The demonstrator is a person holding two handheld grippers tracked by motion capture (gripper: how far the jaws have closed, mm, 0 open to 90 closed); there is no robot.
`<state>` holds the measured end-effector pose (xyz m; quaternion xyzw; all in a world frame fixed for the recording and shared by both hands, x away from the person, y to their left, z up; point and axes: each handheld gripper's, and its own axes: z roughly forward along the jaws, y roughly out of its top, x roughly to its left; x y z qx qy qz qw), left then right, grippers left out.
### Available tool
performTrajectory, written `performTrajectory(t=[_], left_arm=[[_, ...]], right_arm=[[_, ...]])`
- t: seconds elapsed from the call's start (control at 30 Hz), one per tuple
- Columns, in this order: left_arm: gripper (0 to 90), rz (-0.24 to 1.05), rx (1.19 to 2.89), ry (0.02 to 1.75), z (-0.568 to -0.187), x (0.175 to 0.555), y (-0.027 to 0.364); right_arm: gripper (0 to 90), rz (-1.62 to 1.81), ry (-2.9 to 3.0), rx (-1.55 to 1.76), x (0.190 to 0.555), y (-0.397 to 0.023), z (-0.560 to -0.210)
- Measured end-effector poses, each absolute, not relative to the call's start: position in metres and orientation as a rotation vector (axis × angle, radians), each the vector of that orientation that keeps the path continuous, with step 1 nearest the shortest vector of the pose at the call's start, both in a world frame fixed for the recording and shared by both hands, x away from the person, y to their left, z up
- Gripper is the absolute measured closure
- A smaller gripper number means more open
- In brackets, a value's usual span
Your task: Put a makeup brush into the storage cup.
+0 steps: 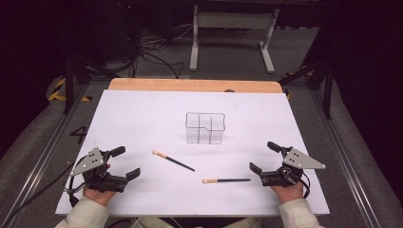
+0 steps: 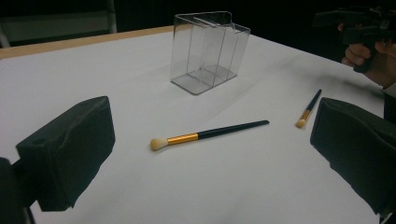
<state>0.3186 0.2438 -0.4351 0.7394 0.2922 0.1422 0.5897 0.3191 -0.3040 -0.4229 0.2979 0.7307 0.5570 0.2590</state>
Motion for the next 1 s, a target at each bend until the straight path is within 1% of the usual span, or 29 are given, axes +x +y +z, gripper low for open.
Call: performTrajectory(t=[0.23,0.7,1.0], left_arm=[[0.4,0.334,1.697,0.688,-0.433,0.318,0.248],[0.3,0.324,1.702,0.677,-0.433,0.318,0.249],[0.1,0.322,1.697,0.685,-0.434,0.320,0.249]], right_arm=[[0.8,1.506,1.986,0.799,0.320,-0.303,-0.422],[0.8,1.515,1.971,0.794,0.319,-0.304,-0.420],[0.5,1.498,2.061,0.742,0.328,-0.277,-0.412]])
